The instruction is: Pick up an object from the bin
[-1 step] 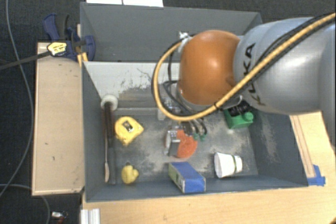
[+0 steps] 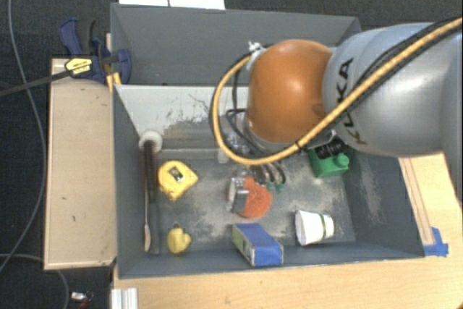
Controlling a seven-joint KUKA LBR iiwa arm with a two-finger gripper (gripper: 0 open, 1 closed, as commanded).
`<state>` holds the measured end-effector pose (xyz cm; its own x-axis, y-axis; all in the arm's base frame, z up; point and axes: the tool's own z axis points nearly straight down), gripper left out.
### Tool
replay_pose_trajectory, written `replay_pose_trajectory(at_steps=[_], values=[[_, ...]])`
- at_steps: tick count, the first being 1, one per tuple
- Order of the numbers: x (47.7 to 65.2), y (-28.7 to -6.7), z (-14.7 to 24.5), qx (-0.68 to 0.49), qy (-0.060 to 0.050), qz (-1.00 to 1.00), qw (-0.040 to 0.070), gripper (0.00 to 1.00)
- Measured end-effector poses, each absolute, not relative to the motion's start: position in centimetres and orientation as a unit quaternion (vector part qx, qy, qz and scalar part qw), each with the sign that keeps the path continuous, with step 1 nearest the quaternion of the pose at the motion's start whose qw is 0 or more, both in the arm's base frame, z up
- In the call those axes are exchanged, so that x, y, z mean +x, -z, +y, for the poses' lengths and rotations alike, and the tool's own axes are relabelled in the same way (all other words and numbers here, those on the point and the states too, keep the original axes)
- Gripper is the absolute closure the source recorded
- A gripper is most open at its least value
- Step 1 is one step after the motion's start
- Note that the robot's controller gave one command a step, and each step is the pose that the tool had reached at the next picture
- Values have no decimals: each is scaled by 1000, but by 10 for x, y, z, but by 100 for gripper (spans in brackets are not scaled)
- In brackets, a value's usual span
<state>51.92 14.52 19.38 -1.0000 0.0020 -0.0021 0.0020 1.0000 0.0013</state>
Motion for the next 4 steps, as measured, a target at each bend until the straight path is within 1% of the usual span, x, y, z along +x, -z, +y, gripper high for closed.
replay_pose_trajectory(at_steps=[1, 2, 3, 4], values=[[538, -111, 85, -16, -1, 1000, 4, 0], [557, -117, 65, -125, -2, 992, 7, 0], [548, -109, 54, -53, -1, 999, 4, 0], [549, -83, 67, -83, -2, 996, 8, 0]])
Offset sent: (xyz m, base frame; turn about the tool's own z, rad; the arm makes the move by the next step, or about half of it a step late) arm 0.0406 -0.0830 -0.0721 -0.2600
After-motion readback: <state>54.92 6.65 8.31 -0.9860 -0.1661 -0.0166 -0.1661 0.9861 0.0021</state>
